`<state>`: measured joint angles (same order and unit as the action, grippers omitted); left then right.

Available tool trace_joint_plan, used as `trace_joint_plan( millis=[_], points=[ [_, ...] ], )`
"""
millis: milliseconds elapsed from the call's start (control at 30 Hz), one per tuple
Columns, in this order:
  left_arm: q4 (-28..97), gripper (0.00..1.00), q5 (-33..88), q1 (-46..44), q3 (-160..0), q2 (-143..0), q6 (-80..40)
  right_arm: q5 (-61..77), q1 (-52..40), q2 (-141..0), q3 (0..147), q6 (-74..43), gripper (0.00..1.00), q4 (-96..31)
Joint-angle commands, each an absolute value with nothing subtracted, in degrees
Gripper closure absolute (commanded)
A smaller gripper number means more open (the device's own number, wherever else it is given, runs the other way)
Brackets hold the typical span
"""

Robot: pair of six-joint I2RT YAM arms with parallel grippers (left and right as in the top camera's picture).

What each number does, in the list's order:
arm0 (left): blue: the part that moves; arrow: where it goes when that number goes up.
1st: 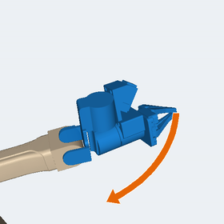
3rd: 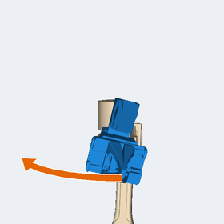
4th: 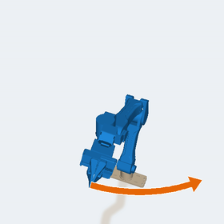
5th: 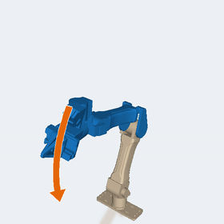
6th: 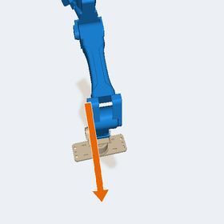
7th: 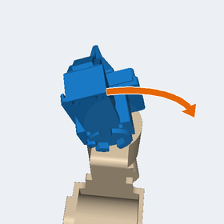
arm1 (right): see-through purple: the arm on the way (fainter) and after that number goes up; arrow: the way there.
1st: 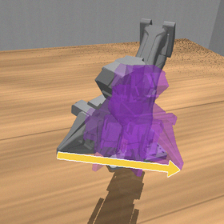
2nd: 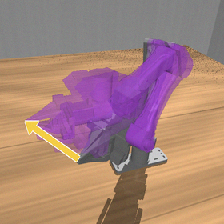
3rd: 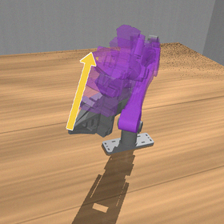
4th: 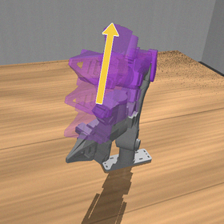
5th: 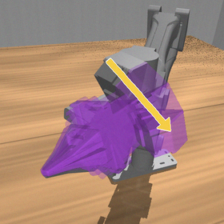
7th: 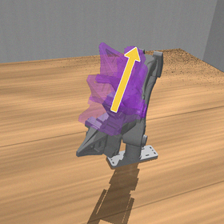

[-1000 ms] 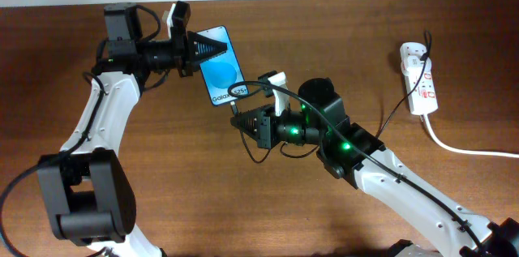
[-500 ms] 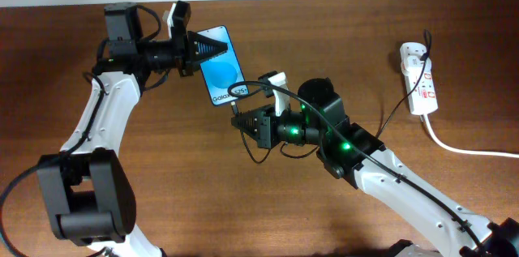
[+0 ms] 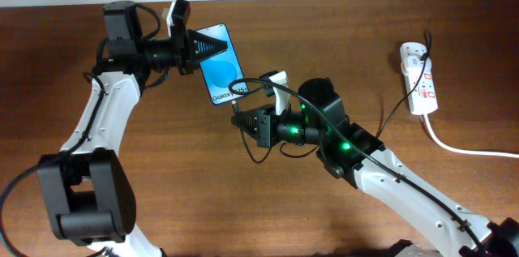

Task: Plug charger to phone and switch on socket
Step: 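Push the plug upward into the phone's charging port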

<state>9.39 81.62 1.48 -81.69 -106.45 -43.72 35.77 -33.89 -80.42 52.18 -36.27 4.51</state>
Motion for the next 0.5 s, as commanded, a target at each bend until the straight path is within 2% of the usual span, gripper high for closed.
trace_joint_plan(
  millis=[0, 467],
  points=[
    [8.99, 1.0, 83.35, 1.5, -82.48, -106.78, -43.16, 35.75, -33.67, -80.99, 53.32, -37.12, 0.96, 4.56],
    [8.99, 1.0, 83.35, 1.5, -82.48, -106.78, -42.33, 35.29, -33.67, -81.12, 53.32, -39.75, 0.96, 5.48]
  ],
)
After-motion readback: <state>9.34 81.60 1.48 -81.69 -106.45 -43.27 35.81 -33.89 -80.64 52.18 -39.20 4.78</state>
